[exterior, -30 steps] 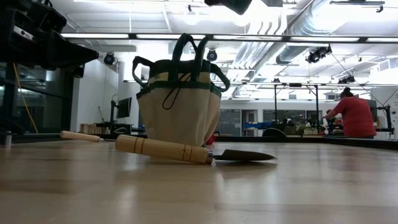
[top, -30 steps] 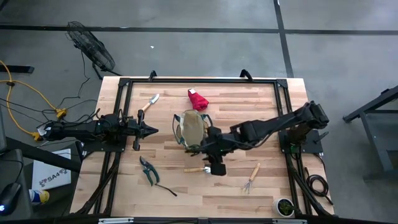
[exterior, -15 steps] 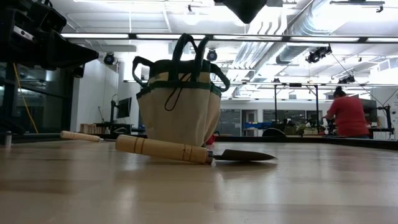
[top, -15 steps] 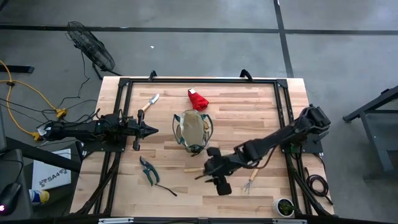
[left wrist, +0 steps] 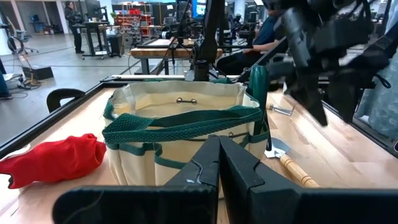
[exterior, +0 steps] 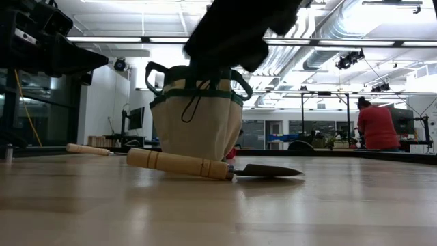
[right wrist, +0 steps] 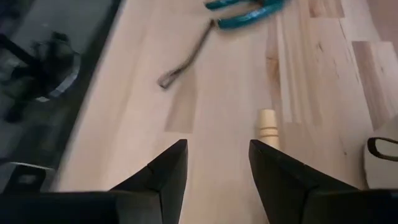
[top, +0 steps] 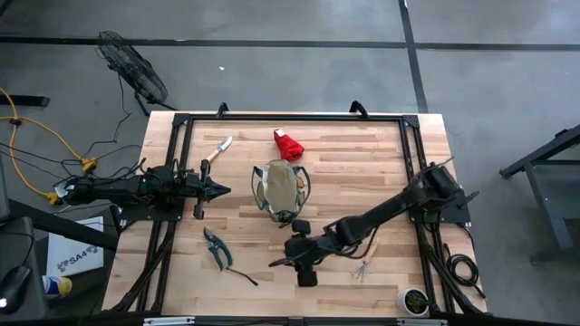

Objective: Pick & Place Garden tools in Gardening bag
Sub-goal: Put the brown trowel into the brown gardening bag

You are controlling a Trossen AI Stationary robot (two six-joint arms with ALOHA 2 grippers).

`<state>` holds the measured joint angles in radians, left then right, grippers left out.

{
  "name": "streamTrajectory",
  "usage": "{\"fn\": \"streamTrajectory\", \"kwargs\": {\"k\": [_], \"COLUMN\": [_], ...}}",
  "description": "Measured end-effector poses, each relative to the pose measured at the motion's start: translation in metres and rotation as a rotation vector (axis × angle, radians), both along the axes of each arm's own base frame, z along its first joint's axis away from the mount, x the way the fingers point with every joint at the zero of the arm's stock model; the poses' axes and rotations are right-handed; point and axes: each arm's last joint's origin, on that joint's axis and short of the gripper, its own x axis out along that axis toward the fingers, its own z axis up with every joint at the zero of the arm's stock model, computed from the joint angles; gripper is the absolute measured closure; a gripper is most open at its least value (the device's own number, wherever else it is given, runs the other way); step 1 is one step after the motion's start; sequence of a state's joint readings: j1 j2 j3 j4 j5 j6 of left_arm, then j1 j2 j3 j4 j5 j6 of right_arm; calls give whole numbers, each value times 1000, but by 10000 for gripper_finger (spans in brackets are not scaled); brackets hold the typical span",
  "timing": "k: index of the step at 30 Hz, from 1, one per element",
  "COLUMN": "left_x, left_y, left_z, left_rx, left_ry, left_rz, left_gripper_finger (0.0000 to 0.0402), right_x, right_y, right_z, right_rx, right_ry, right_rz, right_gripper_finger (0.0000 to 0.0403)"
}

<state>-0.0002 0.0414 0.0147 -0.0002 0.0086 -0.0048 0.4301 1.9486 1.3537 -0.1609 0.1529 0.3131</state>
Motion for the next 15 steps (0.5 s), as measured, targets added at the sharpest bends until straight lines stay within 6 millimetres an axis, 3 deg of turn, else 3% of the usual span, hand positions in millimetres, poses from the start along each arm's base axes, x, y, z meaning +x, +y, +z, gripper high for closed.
{"fn": "streamTrajectory", "kwargs": {"k": [11,15], "left_x": [0,0], "left_y": [0,0], "left_z": [0,0], "left_rx": [0,0], "left_ry": [0,0], "left_rz": [0,0], "left_gripper_finger": [401,401], "right_x": [44,51], "right_y": [-5,-12], "right_z": [-30,-39], "right_rx": [-79,-94], "right_ry": [25,63], "right_rz": [-102,-120], "right_gripper_finger": [229,222]}}
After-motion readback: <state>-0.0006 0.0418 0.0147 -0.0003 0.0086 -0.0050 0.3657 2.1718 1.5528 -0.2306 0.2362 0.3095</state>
